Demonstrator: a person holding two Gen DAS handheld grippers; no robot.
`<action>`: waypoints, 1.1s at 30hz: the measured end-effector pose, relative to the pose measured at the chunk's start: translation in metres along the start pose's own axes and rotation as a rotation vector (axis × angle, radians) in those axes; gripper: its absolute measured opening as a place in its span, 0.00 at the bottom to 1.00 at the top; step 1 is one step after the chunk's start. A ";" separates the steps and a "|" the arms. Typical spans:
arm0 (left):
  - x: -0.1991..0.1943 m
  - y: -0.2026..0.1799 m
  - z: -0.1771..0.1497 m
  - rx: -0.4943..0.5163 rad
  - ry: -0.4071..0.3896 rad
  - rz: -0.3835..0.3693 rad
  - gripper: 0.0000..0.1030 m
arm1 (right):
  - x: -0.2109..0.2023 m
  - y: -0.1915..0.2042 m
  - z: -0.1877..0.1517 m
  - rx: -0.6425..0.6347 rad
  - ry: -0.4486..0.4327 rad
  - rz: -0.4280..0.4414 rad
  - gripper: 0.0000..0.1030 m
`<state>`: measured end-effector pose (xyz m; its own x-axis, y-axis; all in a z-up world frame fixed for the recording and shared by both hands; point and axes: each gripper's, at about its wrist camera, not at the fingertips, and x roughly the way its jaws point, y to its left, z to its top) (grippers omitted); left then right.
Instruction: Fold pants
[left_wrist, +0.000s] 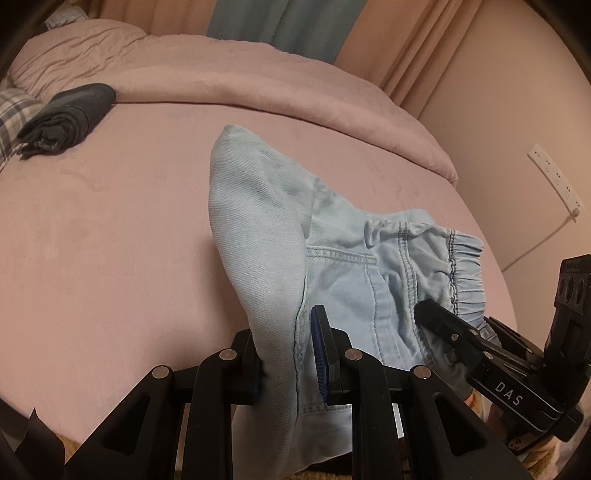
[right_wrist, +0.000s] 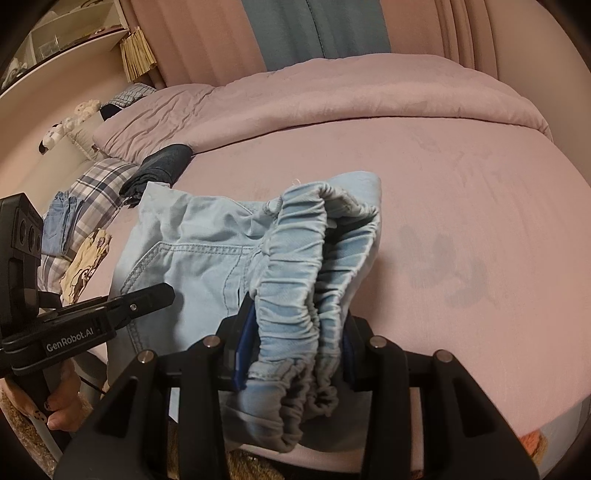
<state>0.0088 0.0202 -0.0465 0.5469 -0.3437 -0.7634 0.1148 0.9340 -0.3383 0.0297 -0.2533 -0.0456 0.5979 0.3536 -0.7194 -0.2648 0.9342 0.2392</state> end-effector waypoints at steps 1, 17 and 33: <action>0.001 0.000 0.001 0.001 0.000 0.004 0.19 | 0.003 0.000 0.003 0.000 0.000 -0.005 0.39; 0.030 0.006 0.020 -0.036 0.048 0.023 0.19 | 0.036 -0.001 0.019 0.032 0.050 -0.030 0.40; 0.092 0.044 -0.005 -0.129 0.193 0.134 0.30 | 0.102 -0.017 -0.013 0.045 0.269 -0.118 0.51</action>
<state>0.0595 0.0297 -0.1345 0.3807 -0.2420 -0.8925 -0.0615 0.9564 -0.2855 0.0851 -0.2338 -0.1313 0.3988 0.2229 -0.8896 -0.1680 0.9714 0.1680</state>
